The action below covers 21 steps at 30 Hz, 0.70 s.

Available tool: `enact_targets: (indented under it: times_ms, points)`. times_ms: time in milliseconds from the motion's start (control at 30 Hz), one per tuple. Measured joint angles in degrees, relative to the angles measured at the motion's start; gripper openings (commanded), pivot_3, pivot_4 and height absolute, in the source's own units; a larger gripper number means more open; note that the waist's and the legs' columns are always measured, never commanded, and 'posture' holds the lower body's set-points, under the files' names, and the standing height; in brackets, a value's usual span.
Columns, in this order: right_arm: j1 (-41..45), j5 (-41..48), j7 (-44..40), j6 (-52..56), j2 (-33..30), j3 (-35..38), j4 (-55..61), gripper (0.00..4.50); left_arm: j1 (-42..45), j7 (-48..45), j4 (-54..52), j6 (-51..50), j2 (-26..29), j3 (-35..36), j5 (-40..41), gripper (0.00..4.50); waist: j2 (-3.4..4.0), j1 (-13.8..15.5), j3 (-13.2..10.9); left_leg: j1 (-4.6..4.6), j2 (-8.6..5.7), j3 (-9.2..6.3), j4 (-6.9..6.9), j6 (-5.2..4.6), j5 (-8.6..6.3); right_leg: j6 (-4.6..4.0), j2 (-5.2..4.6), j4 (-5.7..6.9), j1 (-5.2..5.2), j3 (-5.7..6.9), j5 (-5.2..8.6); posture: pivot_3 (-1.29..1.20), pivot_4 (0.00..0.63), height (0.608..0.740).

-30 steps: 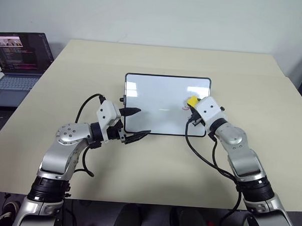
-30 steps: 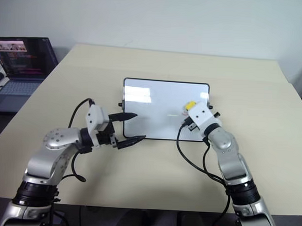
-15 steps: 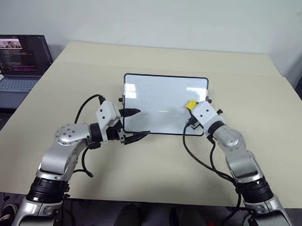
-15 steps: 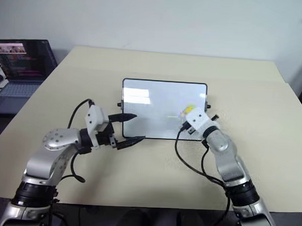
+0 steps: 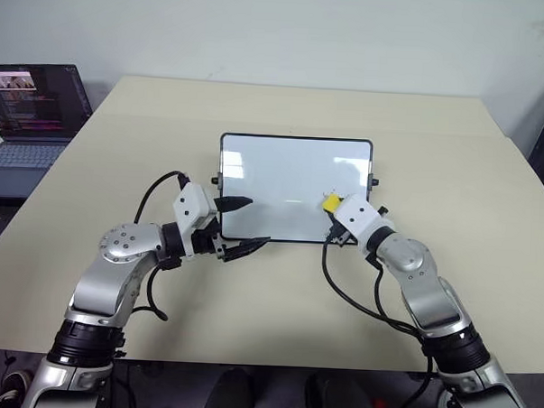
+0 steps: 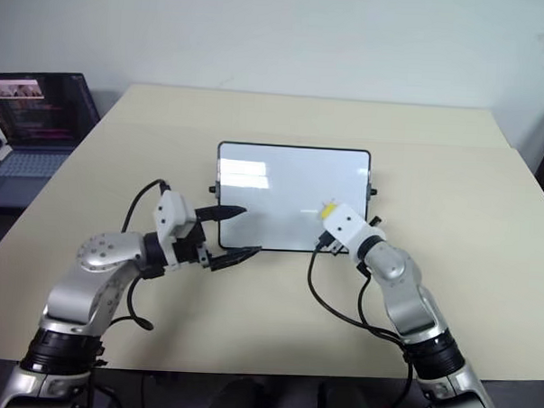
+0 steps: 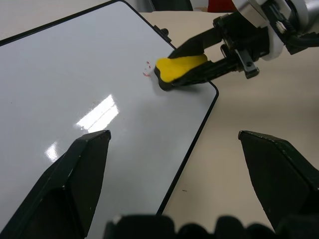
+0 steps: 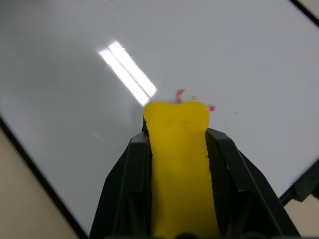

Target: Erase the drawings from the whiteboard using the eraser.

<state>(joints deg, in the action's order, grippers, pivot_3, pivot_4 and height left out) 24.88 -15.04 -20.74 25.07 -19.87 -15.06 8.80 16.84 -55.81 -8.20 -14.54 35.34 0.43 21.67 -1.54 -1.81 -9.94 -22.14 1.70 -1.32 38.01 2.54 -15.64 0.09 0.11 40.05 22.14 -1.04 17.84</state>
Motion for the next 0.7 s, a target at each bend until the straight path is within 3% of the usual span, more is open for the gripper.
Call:
enact_targets:
  times_ms: [167, 400, 700]
  points:
    - [1.06, 0.31, 1.02, -0.16, 0.23, 2.12, -0.52, 1.15, -0.35, 0.0, 0.0, -0.02, 0.0, 0.0, 0.0, 4.5, 0.0, 0.07, 0.0, -0.09, 0.02, 0.0, -0.04, 0.0, -0.01, 0.0, 0.0, -0.09, 0.03, 0.01, 0.0, 0.0, 0.15, 0.74]
    - [-1.36, 2.67, -6.47, 2.45, 0.76, -2.61, 2.18, 1.15, -0.36, -0.01, -0.01, -0.05, 0.01, 0.0, 0.03, 4.5, 0.0, -0.04, 0.0, -0.08, 0.03, -0.03, -0.04, -0.01, -0.01, 0.0, 0.01, -0.08, 0.03, 0.03, 0.0, 0.0, 0.15, 0.74]
    - [2.59, -0.04, 2.49, -0.67, 1.29, 2.17, -1.2, 1.15, -0.63, -0.1, -0.05, -0.05, 0.16, 0.0, 0.03, 4.5, 0.01, 0.05, -0.01, -0.12, 0.0, -0.02, -0.06, 0.0, -0.01, 0.0, -0.01, -0.09, 0.06, 0.03, 0.01, 0.0, 0.15, 0.74]
